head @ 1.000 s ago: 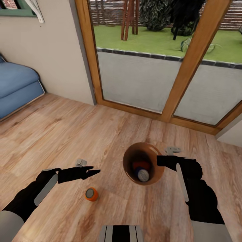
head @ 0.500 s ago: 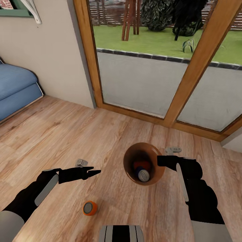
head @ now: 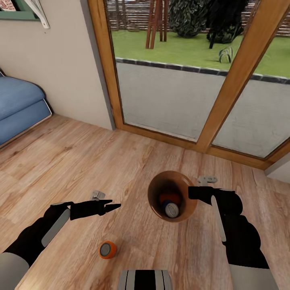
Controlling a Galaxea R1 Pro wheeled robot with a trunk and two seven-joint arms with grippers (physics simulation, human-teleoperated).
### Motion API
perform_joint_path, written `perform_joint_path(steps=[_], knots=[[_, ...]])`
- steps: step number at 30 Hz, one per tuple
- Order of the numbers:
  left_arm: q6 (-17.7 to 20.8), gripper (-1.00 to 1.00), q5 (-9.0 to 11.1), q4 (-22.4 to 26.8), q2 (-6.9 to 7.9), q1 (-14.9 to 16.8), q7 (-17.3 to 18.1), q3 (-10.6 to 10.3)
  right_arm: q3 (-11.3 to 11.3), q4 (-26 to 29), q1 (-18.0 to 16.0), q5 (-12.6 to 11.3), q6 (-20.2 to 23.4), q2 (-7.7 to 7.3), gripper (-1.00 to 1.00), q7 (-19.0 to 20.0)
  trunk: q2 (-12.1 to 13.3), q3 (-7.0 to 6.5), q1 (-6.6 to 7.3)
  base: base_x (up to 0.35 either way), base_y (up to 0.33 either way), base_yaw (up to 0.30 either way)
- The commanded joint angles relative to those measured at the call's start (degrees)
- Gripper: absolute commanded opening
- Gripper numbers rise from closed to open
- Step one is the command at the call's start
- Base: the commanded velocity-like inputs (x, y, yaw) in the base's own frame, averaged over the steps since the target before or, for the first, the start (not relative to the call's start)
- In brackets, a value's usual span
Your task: Put the three can of soda from the living room inside the tash can in the kitchen.
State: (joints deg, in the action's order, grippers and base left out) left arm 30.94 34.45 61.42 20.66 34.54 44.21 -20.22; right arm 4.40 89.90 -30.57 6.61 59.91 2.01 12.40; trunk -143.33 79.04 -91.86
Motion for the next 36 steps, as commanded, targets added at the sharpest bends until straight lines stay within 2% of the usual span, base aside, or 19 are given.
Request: perform_joint_path(steps=[1,13,36], knots=[[0.0,1.0,0.0,0.0,0.0,-0.02,0.0,0.0,-0.01,0.01,-0.01,-1.16,0.09,0.01,-1.0,0.34,0.0,0.0,0.01,0.0,0.0,0.0],[0.0,1.0,-0.09,0.01,0.03,0.0,0.0,-0.05,-0.01,0.01,-0.01,-1.16,0.09,0.1,-1.0,0.42,0.0,0.54,0.01,0.0,0.0,0.0],[-0.03,1.0,-0.17,0.1,0.05,0.0,0.06,-0.07,0.08,0.01,-0.01,-1.16,0.09,-0.08,-1.0,0.43,0.0,0.57,0.01,0.0,0.0,0.0]])
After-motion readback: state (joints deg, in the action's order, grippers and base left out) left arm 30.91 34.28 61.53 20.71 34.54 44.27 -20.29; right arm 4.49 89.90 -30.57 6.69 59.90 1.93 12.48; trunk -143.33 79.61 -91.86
